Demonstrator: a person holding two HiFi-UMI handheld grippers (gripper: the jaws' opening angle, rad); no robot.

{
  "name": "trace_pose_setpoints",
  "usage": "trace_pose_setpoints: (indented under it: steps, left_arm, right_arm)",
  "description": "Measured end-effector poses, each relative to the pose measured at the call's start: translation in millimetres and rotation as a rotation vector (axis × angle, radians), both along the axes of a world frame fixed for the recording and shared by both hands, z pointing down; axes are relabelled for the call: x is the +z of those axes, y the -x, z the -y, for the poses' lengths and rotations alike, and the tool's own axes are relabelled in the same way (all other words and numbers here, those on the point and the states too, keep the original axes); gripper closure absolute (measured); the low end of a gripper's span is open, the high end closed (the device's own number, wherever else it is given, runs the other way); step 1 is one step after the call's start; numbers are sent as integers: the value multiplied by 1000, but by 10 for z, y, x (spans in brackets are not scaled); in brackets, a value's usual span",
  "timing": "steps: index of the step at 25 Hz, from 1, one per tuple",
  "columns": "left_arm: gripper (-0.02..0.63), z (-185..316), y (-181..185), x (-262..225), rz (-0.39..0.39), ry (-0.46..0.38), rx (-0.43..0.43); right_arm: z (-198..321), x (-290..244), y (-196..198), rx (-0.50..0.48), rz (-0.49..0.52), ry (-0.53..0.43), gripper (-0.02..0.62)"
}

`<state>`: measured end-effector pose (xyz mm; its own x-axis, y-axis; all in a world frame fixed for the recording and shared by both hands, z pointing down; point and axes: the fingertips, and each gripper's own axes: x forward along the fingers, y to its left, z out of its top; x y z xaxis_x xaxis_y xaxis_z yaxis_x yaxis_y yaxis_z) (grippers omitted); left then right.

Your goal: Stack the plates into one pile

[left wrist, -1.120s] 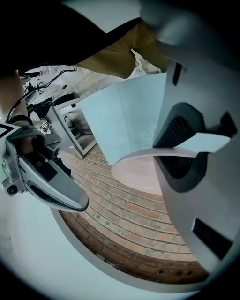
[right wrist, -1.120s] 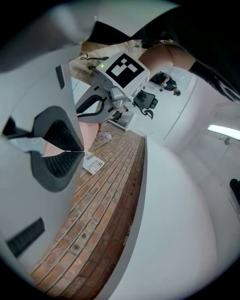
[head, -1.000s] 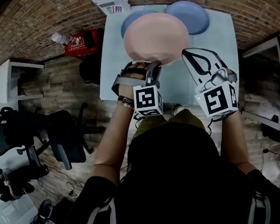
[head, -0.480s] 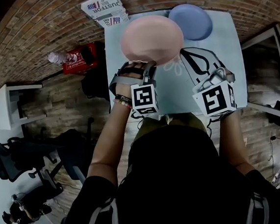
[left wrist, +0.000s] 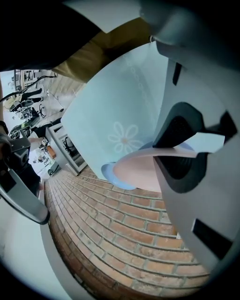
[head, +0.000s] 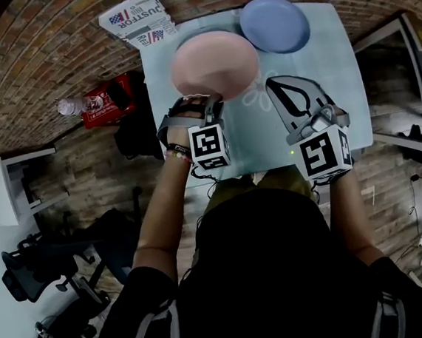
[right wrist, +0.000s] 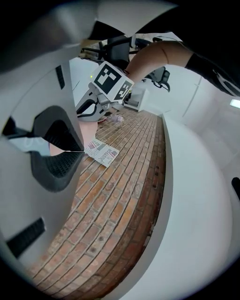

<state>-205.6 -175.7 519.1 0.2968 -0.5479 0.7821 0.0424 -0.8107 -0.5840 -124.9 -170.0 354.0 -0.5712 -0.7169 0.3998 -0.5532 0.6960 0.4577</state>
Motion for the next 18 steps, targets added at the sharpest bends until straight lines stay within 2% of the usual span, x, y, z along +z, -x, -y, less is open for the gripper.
trace_pose_setpoints:
  steps: [7, 12, 18]
  left_arm:
    - [561, 97, 4, 201, -11, 50, 7]
    - [555, 131, 73, 372, -5, 99, -23]
    - [551, 222, 157, 487, 5, 100, -35]
  right_arm:
    - [59, 99, 25, 20, -13, 29, 560]
    - [57, 151, 54, 20, -32, 46, 560]
    - [61, 168, 99, 21, -54, 54, 560]
